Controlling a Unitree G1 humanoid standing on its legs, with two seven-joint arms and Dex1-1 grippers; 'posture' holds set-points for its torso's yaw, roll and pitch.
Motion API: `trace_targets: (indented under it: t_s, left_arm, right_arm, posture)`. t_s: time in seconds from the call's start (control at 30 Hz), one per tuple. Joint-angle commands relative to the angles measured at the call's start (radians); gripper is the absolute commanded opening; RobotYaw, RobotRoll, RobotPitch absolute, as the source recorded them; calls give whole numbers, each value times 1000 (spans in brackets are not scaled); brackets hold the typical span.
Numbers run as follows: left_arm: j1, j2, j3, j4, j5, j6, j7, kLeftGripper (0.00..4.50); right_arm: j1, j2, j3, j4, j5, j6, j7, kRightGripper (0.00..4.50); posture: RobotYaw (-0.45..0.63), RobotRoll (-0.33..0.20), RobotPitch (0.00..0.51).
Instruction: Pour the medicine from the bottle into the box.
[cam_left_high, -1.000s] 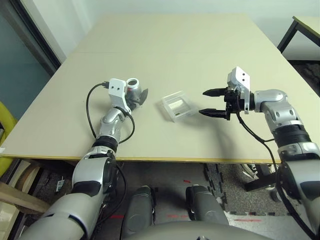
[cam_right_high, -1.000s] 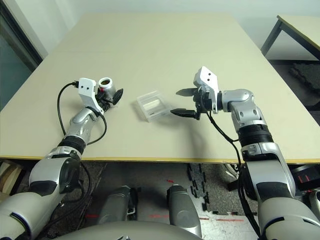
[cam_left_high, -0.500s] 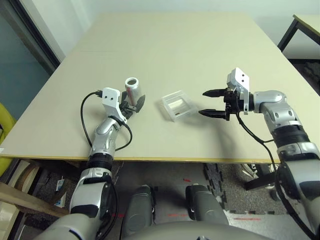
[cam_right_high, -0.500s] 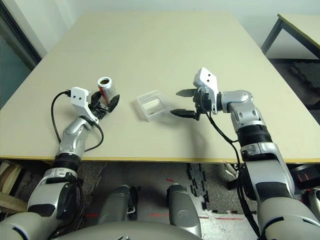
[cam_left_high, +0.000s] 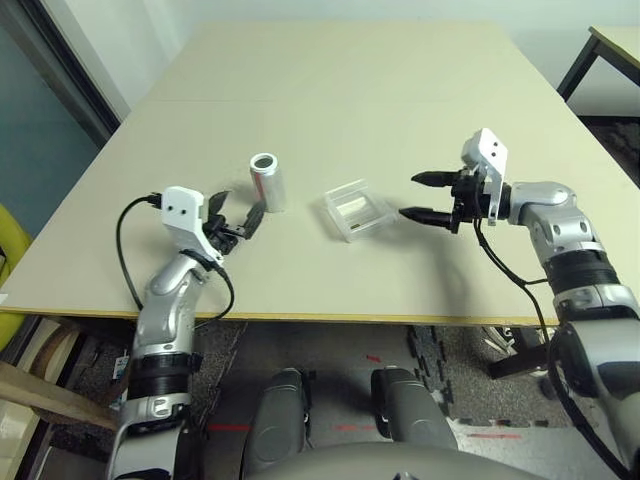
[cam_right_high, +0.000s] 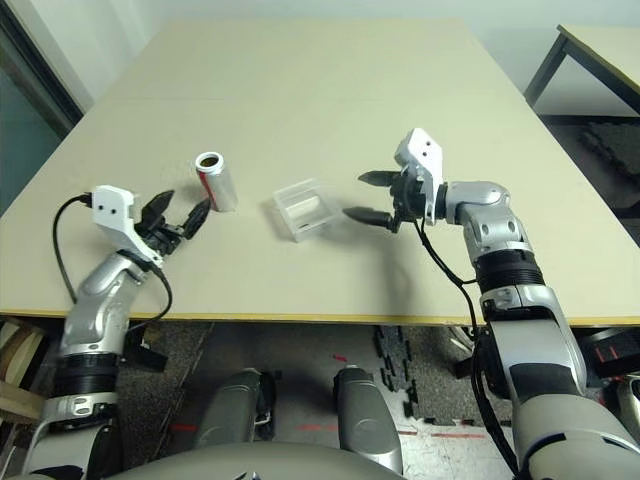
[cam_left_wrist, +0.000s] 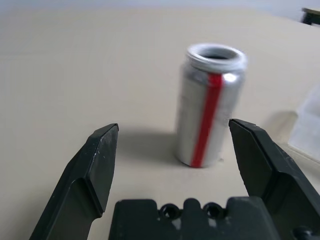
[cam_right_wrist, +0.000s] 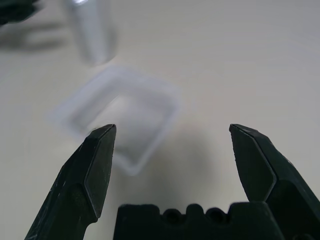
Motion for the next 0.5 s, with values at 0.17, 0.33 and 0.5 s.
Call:
trace_targets:
  t_s: [0.17,0.33,0.5]
  left_arm:
    - [-19,108,76,38,-39,30,-13,4435]
    - [-140,197,106,209,-43,-2,-49,4435]
    - [-239,257,111,361,-34,-35,-89,4435]
  right_arm:
    - [20,-2,-134,17,64,47,-178,4500]
    - [40,-6,-198,36,66,-15,-297,4500]
    - [73,-20,-235,29,64,-45,-364,4500]
  posture:
    - [-111,0,88]
    - [-114,0,90]
    - [-136,0,88]
